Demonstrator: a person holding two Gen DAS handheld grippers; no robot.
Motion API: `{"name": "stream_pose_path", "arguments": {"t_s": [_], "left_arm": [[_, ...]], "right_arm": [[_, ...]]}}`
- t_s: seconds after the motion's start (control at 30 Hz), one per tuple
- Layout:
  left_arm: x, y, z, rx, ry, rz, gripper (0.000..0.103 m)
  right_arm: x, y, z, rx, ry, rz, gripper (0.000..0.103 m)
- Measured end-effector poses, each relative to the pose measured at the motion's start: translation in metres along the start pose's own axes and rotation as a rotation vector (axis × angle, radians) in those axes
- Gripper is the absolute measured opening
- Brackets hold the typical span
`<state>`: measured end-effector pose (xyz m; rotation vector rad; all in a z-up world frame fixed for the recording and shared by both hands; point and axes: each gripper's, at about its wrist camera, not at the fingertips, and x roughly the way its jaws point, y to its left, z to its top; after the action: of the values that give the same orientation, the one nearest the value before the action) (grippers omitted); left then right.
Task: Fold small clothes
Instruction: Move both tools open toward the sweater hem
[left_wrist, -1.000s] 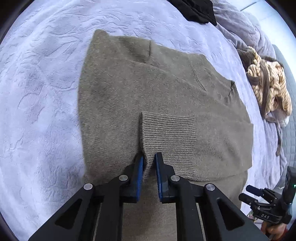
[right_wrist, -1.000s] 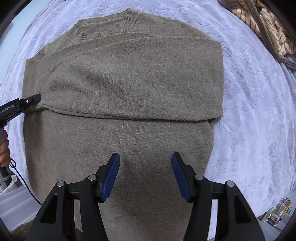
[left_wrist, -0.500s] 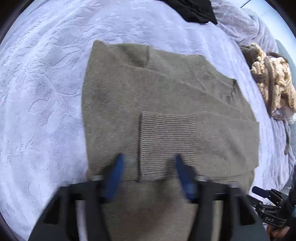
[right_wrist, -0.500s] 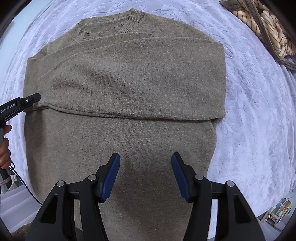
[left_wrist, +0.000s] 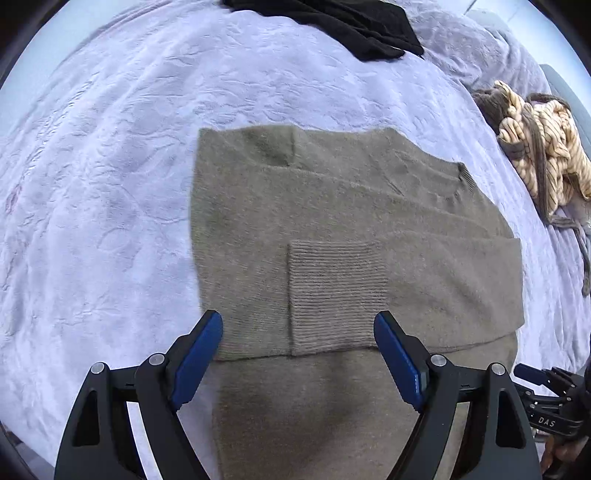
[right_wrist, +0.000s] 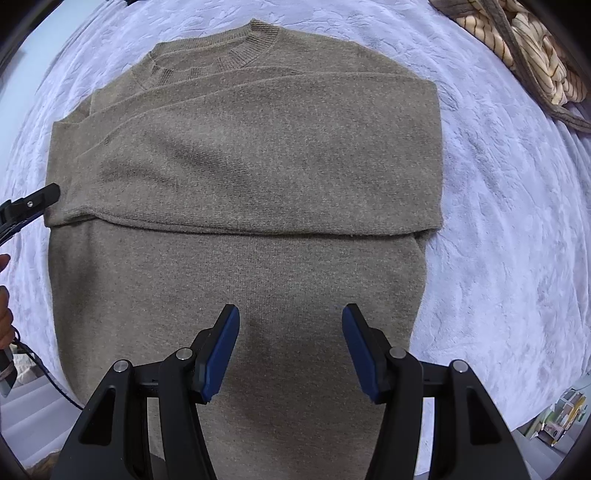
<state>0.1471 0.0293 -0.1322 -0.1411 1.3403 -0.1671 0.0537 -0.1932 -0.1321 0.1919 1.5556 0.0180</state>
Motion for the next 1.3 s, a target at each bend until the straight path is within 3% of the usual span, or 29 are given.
{"name": "stream_pose_path", "arguments": {"t_s": [0.2, 0.33, 0.7, 1.07, 1.3], "left_arm": [[0.022, 0.033, -0.005, -0.043, 0.071, 0.062, 0.085], [0.037, 0.044, -0.016, -0.039, 0.131, 0.054, 0.085], [0.018, 0.046, -0.038, -0.048, 0.122, 0.041, 0.085], [0.014, 0.008, -0.08, 0.004, 0.206, 0.029, 0.085], [0.0, -0.008, -0.101, -0.025, 0.206, 0.07, 0.085]], "right_arm": [[-0.001, -0.011, -0.003, 0.022, -0.002, 0.011, 0.062], [-0.001, -0.023, -0.008, 0.049, 0.003, 0.027, 0.062], [-0.003, -0.058, -0.027, 0.11, 0.009, 0.043, 0.062], [0.004, -0.097, -0.054, 0.166, 0.03, 0.08, 0.062], [0.003, -0.14, -0.065, 0.2, 0.039, 0.179, 0.062]]}}
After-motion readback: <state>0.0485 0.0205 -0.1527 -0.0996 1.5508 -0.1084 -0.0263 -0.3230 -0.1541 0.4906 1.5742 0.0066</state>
